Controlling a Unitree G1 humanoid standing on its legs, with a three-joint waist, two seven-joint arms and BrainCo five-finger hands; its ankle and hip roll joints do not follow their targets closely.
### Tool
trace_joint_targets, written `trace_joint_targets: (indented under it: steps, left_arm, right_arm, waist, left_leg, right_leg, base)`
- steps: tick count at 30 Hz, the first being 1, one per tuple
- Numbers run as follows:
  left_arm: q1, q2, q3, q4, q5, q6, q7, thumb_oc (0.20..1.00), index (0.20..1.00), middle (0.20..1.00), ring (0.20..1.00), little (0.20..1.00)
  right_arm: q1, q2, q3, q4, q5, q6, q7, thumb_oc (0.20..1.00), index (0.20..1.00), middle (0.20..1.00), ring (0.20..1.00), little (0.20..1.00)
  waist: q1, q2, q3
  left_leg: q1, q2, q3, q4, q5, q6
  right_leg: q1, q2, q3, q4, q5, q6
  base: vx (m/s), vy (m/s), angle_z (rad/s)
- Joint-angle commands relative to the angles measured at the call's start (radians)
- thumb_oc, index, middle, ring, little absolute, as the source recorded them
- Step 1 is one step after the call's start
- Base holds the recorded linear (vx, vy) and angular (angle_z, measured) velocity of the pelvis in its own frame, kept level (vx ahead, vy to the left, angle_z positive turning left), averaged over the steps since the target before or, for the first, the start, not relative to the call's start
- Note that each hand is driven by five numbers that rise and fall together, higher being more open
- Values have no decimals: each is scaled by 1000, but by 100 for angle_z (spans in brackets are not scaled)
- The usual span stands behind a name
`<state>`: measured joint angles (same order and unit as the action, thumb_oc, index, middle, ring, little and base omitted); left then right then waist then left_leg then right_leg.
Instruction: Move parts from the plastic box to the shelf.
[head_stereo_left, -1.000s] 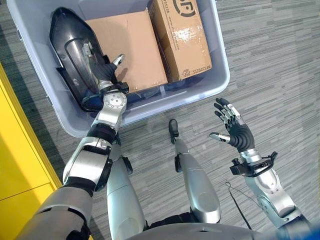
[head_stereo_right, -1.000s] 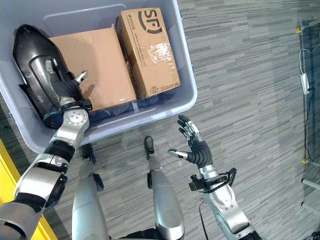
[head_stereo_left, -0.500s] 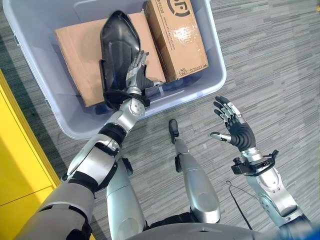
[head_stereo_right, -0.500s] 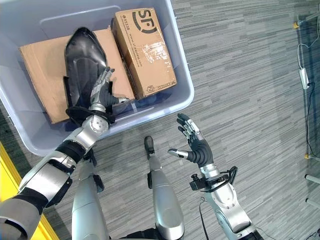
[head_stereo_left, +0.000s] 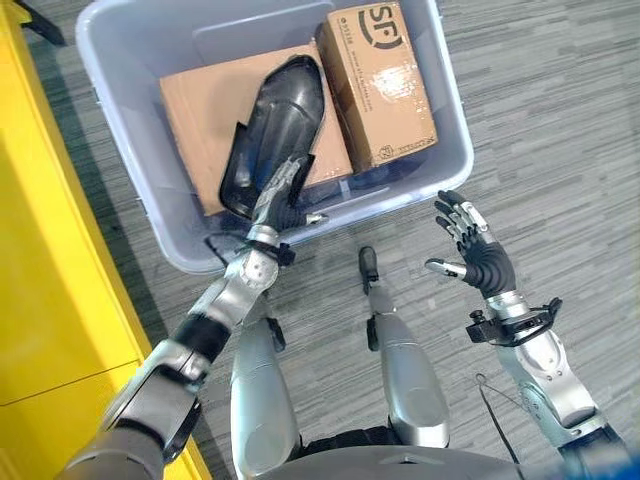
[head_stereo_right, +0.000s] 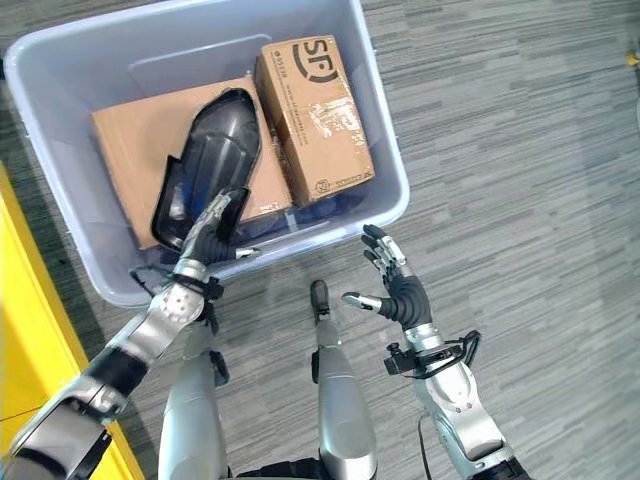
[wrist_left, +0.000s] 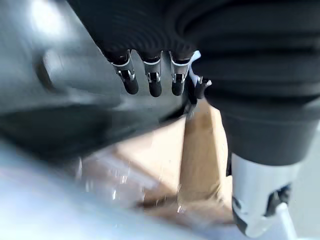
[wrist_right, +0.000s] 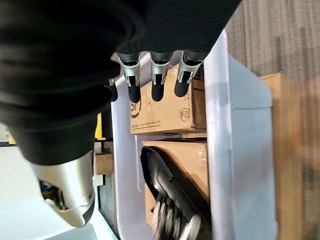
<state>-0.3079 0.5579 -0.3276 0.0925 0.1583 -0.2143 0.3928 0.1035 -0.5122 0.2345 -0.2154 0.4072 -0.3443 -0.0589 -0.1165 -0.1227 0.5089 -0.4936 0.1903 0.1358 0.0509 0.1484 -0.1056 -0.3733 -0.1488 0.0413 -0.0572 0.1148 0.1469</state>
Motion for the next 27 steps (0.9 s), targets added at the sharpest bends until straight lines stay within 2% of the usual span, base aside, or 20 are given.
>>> trace_joint_targets:
  steps: [1,4,9,17,20,27]
  left_arm:
    - [-24,-23,70,-19,-148,-163,3,1000,1000,1000,1000,1000]
    - [18,-10,122,-155,-154,-204,34,1000,1000,1000,1000,1000]
    - [19,-4,132,-207,-66,-196,107,1000,1000,1000,1000,1000]
    - [0,-28,146,-112,23,-154,179,1000,1000,1000,1000,1000]
    - [-53,-19,135,-6,93,-98,200,1000,1000,1000,1000,1000]
    - [-108,-57,166,117,95,-49,268,1000,1000,1000,1000,1000]
  right_arm:
    - [23,-1,-92,-60,-25,-53,-20,1000,1000,1000,1000,1000]
    - [34,0,-99,-69,-17,-69,-22,1000,1000,1000,1000,1000]
    - [45,-10,-92,-78,-17,-82,-27,1000,1000,1000,1000,1000]
    - [42,-14,-89,-67,-31,-84,-48,1000,1000,1000,1000,1000]
    - [32,-12,-84,-56,-32,-81,-55,1000,1000,1000,1000,1000]
    - [18,-11,-72,-43,-36,-73,-62,1000,1000,1000,1000,1000]
  waist:
    - [-2,18,-56]
    - [4,22,-64]
    - [6,20,-68]
    - [8,8,-55]
    - [4,2,-49]
    - [-2,-10,-42]
  left_leg:
    - [-5,101,-43,85,-40,-92]
    - [-2,100,-42,83,-43,-93]
    - [-7,97,-46,84,-41,-91]
    - [-7,102,-45,93,-48,-91]
    - [-9,104,-45,93,-45,-92]
    - [-18,108,-47,92,-40,-93]
  right_leg:
    - [-73,-173,-79,69,82,78]
    - [-68,-174,-80,67,78,79]
    - [-65,-177,-84,67,78,79]
    - [-60,-172,-84,70,73,76]
    - [-63,-169,-85,71,72,74]
    - [-72,-162,-84,72,73,74]
  base:
    - [21,13,5]
    - [5,2,1]
    - [0,0,0]
    - [0,0,0]
    - [0,0,0]
    - [0,0,0]
